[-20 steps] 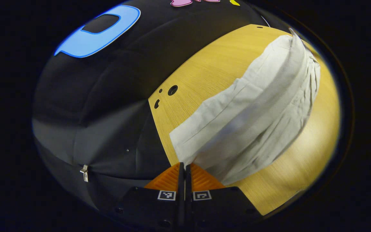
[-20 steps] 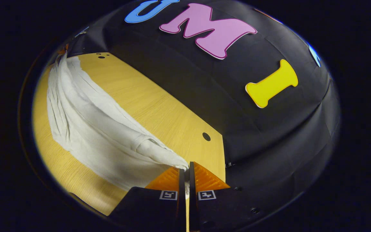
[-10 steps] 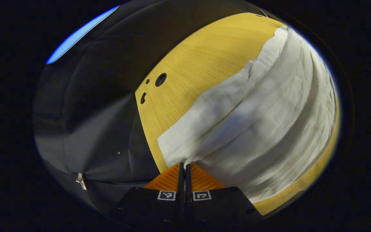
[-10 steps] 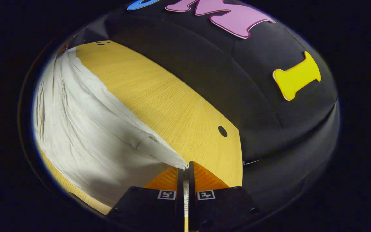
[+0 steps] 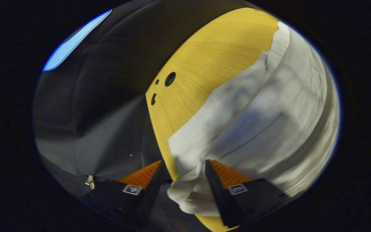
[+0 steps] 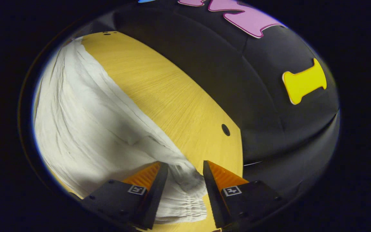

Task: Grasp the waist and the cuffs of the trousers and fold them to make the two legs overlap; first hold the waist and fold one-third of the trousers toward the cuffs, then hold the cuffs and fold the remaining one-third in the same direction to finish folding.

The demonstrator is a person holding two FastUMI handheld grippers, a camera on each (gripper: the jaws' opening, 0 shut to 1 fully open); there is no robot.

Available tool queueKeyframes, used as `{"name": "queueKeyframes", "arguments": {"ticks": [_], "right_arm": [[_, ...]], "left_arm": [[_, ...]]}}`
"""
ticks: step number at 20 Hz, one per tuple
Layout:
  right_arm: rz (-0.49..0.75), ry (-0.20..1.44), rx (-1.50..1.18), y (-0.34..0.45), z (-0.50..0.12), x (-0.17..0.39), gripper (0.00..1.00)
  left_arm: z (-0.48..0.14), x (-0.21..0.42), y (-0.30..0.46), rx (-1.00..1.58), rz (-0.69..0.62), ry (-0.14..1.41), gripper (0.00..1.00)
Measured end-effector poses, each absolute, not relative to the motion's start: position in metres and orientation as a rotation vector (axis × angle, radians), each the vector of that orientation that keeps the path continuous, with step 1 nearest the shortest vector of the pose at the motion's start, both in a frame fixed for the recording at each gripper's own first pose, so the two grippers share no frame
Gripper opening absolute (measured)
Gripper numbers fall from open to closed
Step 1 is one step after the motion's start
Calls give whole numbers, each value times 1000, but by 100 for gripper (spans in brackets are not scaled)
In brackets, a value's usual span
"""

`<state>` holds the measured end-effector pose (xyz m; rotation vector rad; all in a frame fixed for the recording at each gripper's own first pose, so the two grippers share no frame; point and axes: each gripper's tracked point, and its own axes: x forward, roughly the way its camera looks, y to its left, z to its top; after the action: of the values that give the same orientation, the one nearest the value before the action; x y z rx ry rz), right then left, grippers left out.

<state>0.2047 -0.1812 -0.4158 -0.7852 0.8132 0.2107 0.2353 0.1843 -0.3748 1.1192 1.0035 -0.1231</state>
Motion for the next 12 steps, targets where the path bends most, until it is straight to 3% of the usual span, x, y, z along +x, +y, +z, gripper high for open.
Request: {"name": "queueKeyframes", "arguments": {"ticks": [2,8,12], "right_arm": [[181,818,-819,-195,-411,202,72],[23,797,-795,-245,-369,194,80],[-99,780,-593,-260,-338,170,81]], "left_arm": [[-373,232,190,1124,-123,1022,98],[-348,215,231,1140,-37,1052,98],[-324,185,265,1052,91,1057,97]]}}
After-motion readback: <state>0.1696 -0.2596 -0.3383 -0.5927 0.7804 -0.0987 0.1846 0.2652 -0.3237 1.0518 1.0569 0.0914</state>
